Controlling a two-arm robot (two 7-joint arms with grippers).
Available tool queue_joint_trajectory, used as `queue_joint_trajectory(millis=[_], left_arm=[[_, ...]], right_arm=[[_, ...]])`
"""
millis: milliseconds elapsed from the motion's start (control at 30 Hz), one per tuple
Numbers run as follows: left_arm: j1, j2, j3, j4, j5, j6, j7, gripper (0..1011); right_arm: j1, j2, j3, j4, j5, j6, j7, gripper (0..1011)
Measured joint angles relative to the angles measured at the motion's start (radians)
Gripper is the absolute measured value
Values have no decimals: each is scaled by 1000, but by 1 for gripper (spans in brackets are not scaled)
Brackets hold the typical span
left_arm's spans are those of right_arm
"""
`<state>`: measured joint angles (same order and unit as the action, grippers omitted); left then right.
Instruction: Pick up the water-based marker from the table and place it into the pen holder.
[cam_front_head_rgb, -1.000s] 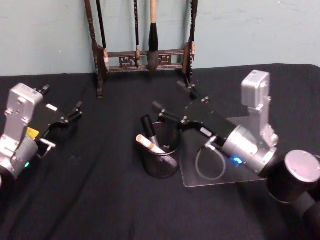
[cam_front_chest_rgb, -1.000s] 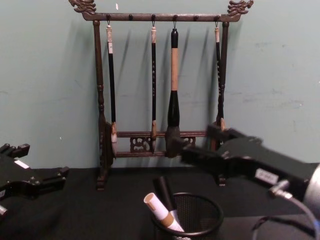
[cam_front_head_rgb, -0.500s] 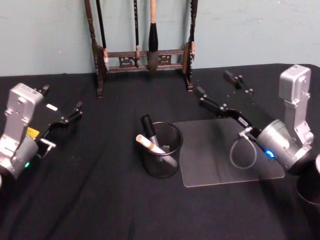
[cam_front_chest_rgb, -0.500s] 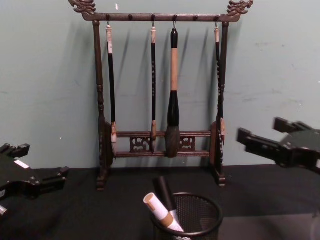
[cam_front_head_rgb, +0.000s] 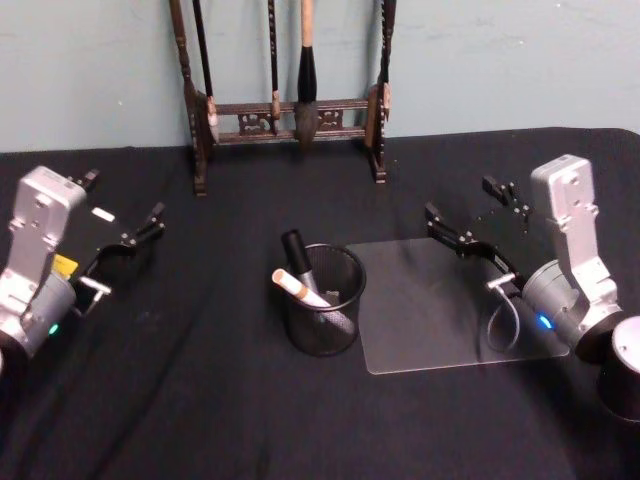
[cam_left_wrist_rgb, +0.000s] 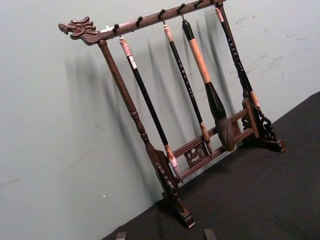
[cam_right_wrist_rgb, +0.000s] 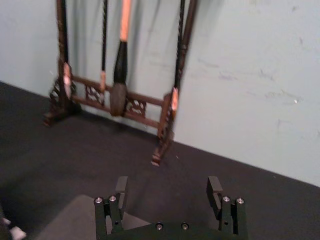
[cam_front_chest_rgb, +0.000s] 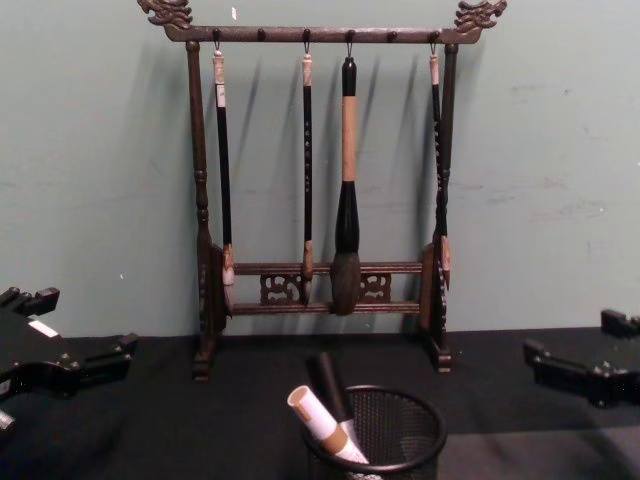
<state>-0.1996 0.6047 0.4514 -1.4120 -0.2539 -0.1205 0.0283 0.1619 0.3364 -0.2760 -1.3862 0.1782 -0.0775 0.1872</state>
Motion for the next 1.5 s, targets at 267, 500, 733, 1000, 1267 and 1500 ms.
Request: queue_joint_trajectory(millis=[267,500,733,1000,1267,1500], left_arm=[[0,0,0,0,0,0,0,1001],[0,0,0,0,0,0,0,1001],[0,0,0,0,0,0,0,1001],[0,0,0,0,0,0,0,1001],[0,0,0,0,0,0,0,1001],[0,0,0,0,0,0,0,1001]], right_arm=[[14,-15,2,39,-40,16,-19,1003],[14,-13,1,36,-40,16,-18,1002],[14,-12,0,34,-38,17,-18,1002],[13,-12,-1,33,-37,17,-17,1002],[13,-11,-1,32,-36,17,-17,1002],[13,-11,-1,31,-35,17,-16,1002]])
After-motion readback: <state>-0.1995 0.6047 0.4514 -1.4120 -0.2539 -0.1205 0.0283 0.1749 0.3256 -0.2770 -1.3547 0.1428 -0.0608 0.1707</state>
